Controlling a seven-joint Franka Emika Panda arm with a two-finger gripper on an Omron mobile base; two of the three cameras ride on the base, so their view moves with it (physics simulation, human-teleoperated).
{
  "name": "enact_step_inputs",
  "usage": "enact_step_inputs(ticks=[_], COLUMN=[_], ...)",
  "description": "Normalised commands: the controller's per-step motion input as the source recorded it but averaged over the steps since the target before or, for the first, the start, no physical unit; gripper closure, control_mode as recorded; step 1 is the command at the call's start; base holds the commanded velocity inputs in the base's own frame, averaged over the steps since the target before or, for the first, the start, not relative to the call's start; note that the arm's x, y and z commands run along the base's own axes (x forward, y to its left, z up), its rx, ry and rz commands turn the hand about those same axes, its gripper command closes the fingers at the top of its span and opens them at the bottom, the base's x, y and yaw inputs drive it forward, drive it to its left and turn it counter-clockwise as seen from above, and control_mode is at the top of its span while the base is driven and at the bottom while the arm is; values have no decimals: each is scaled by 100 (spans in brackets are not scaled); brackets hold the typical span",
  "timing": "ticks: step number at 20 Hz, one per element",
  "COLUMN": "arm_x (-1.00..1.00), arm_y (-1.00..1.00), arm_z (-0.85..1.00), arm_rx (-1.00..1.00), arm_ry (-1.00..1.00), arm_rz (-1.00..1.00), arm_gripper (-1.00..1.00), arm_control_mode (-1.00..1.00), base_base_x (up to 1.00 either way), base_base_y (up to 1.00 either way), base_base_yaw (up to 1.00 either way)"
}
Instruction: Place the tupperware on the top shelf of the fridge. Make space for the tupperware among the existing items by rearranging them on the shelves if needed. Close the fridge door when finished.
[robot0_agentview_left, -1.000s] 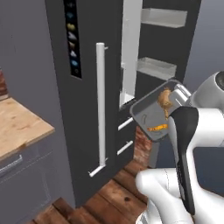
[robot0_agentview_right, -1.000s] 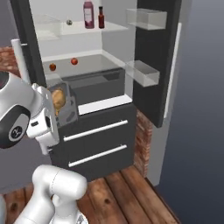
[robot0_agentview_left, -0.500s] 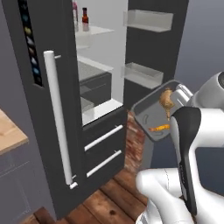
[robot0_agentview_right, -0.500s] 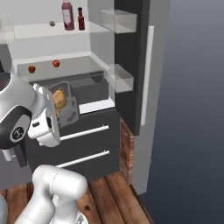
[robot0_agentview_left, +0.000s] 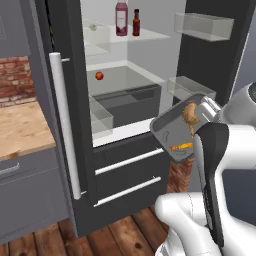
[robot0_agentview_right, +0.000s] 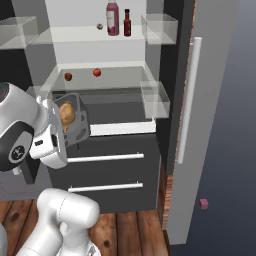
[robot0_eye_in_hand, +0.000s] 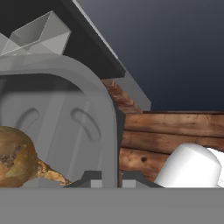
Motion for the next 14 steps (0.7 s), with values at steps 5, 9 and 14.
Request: enact_step_inputs(ticks=[5, 9, 14], arm_x=[0, 0, 0], arm_y=[0, 0, 0], arm_z=[0, 0, 0], arm_rx=[0, 0, 0], arm_ry=[0, 0, 0], arm_rz=[0, 0, 0], arm_gripper=[100, 100, 100], arm_control_mode=[100, 100, 100], base_base_x=[27, 28, 30], base_base_y=[-58, -49, -19], base_base_yaw=[50, 38, 8])
